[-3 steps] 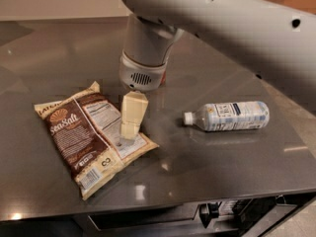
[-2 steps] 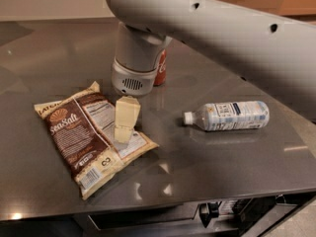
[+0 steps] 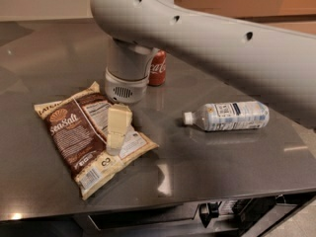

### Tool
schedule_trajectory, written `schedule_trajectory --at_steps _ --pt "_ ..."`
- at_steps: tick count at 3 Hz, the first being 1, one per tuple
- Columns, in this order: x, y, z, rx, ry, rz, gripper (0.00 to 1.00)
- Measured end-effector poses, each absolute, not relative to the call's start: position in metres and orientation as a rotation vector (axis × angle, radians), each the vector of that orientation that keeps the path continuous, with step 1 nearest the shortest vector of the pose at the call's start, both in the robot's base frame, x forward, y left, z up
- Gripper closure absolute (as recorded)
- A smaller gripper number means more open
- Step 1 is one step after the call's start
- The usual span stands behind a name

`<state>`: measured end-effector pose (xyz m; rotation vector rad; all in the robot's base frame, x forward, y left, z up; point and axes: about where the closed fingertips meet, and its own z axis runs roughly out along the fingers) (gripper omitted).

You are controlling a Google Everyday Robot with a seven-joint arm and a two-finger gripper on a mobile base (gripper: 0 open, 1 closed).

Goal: Move brown chip bag near blue plastic bottle

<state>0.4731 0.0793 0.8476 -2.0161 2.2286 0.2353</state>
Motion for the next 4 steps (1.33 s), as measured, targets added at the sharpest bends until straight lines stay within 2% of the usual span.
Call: schedule_trajectory --at_steps 2,3,4 --pt "0.465 0.087 0.836 -2.001 2.318 0.254 0.0" --pt "0.458 0.09 0.839 -2.021 2.327 0.302 0.18" --pt "0.453 0.087 0.836 -2.03 2.342 0.346 0.41"
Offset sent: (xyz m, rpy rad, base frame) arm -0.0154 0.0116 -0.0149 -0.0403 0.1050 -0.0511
